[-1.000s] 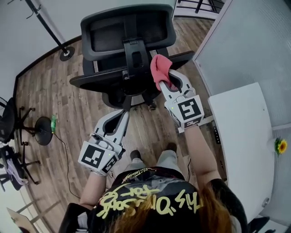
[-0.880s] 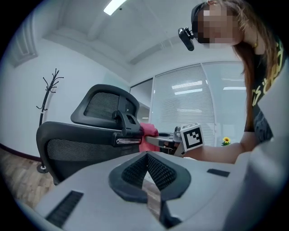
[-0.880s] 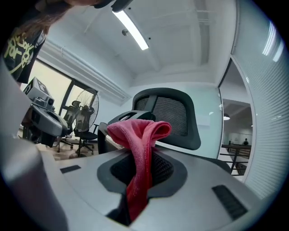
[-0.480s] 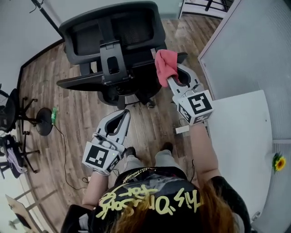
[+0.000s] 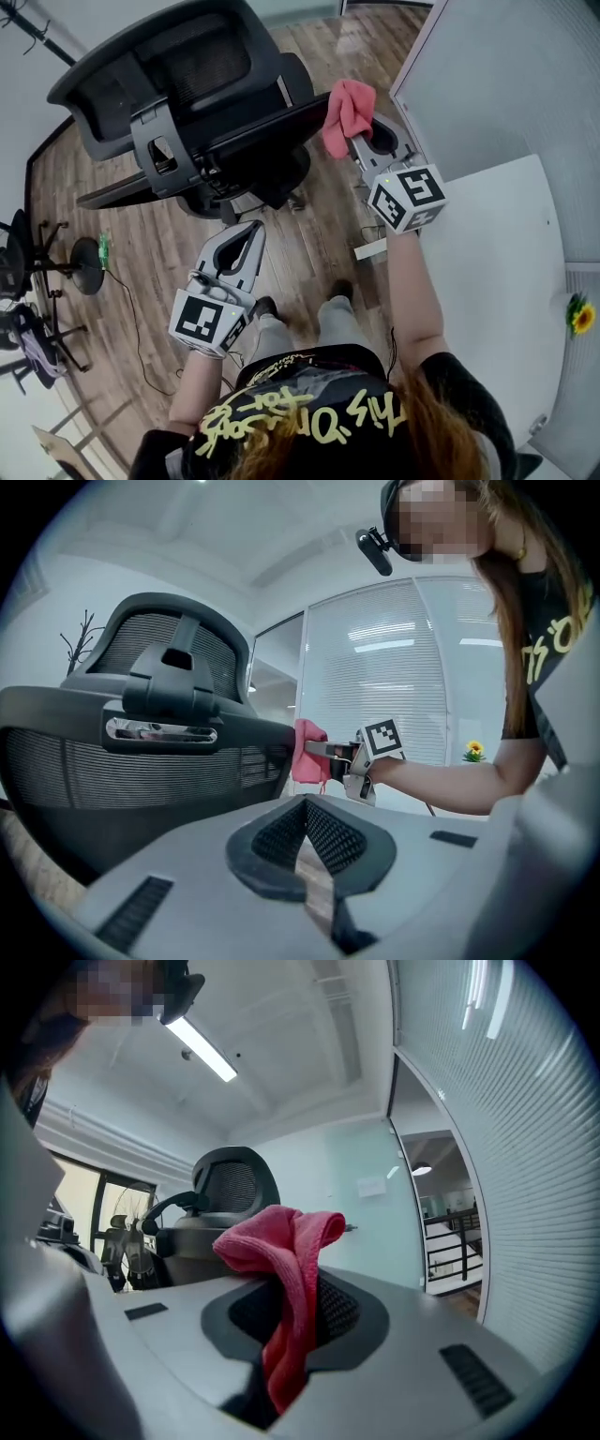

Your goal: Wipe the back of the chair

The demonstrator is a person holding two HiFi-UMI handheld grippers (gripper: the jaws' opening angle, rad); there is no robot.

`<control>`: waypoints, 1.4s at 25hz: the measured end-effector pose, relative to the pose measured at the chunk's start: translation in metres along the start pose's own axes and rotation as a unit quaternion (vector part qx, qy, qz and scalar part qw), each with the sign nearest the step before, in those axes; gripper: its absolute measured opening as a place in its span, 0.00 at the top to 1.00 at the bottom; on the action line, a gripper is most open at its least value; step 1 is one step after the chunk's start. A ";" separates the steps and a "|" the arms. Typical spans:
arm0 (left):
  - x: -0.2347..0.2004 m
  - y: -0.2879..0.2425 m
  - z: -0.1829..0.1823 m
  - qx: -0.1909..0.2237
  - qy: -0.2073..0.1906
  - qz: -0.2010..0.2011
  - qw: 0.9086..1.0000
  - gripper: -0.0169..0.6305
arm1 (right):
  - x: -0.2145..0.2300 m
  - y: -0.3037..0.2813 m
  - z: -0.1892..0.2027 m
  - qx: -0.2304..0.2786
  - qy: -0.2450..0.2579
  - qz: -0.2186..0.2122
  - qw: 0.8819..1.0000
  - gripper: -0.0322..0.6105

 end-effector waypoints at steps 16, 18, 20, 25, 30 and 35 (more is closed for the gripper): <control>-0.011 -0.067 0.063 -0.037 0.041 0.018 0.998 0.98 | 0.023 -0.025 0.086 -0.002 -0.094 0.069 0.993 0.85; -0.013 -0.076 0.071 -0.038 0.043 0.019 0.998 0.98 | 0.021 -0.028 0.100 -0.006 -0.103 0.071 0.992 0.85; -0.016 -0.083 0.078 -0.039 0.044 0.018 0.998 0.99 | 0.021 -0.033 0.112 -0.008 -0.114 0.073 0.991 0.85; -0.022 -0.095 0.101 -0.057 0.044 0.014 0.997 0.98 | 0.015 -0.048 0.150 -0.023 -0.130 0.066 0.989 0.85; -0.036 -0.112 0.125 -0.072 0.042 -0.002 0.997 0.98 | 0.006 -0.060 0.183 -0.047 -0.084 0.055 0.994 0.85; -0.039 -0.132 0.145 -0.077 0.061 0.007 0.995 0.98 | -0.007 -0.076 0.225 -0.077 -0.063 0.033 0.994 0.85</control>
Point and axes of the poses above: the fingertips, and each gripper's own axes: y backward along the fingers, x to its right, z out of its underside, the point moved 1 cm from there along y, backward along the fingers, and after that the axes turned 7 degrees about y, right-handed, at the moved point
